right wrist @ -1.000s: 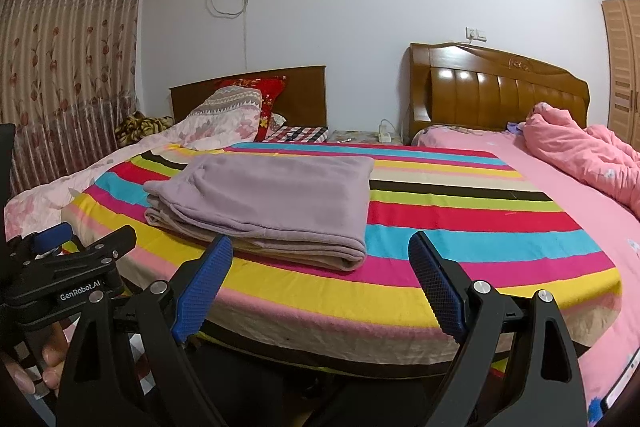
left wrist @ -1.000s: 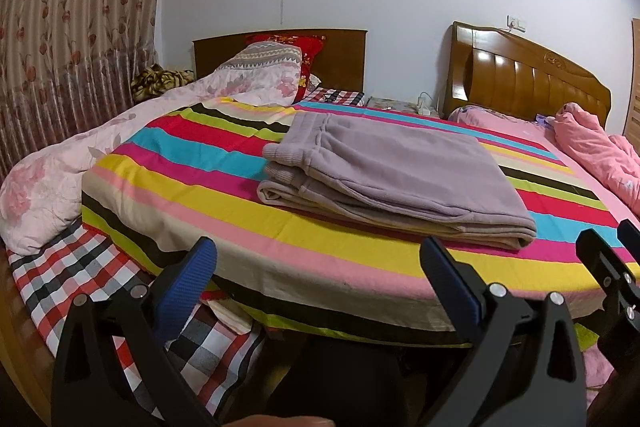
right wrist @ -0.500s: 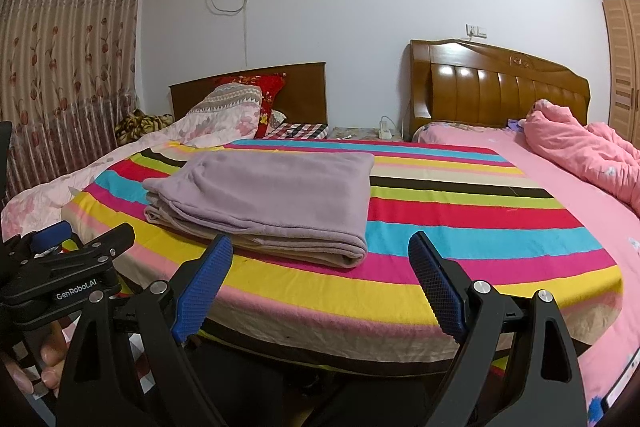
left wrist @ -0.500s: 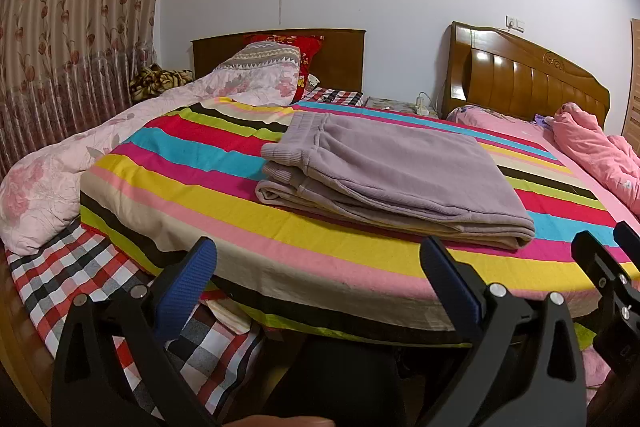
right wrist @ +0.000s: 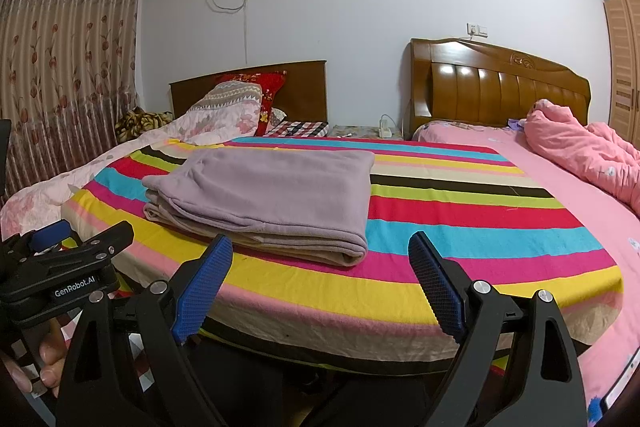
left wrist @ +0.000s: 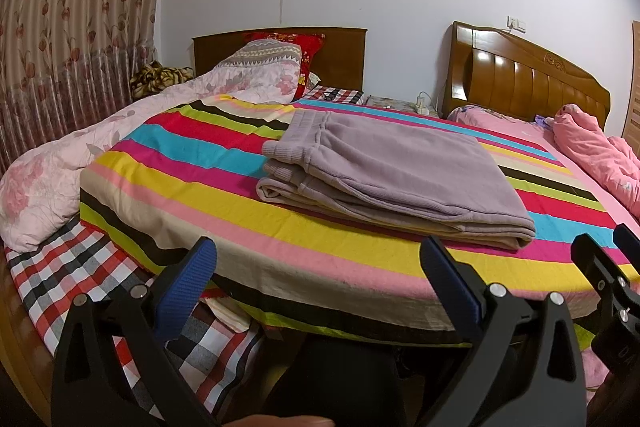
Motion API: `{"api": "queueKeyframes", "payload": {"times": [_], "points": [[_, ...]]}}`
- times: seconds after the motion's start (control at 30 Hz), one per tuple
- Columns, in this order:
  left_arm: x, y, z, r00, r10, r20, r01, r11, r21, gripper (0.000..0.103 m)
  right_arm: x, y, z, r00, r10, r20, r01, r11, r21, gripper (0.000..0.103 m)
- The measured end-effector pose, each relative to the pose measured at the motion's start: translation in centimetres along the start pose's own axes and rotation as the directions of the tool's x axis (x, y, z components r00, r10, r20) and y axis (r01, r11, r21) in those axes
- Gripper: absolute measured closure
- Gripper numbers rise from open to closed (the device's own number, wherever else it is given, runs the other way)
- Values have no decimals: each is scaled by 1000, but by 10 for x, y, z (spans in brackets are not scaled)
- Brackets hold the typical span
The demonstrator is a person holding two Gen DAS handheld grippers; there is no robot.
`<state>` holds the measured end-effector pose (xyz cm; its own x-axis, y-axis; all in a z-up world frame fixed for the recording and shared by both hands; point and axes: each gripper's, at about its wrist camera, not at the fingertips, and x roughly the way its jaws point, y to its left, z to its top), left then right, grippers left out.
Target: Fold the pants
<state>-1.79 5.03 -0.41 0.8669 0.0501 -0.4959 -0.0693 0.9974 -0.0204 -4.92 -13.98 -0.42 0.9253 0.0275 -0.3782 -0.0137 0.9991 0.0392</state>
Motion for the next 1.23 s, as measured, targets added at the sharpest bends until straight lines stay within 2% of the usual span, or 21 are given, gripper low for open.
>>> {"api": "queueKeyframes", "payload": {"times": [0.67, 1.03, 1.23], "points": [[0, -1, -1, 1000, -1, 6, 1, 1000, 0, 2, 0, 0, 0, 1000, 1, -1, -1, 1000, -3, 17], [-5, -1, 4, 999, -25, 39, 26, 1000, -12, 2, 1, 0, 0, 1000, 2, -4, -2, 1000, 1, 17], [2, 6, 4, 999, -35, 9, 35, 998, -49, 2, 3, 0, -1, 1000, 13, -11, -13, 1000, -6, 17]]}}
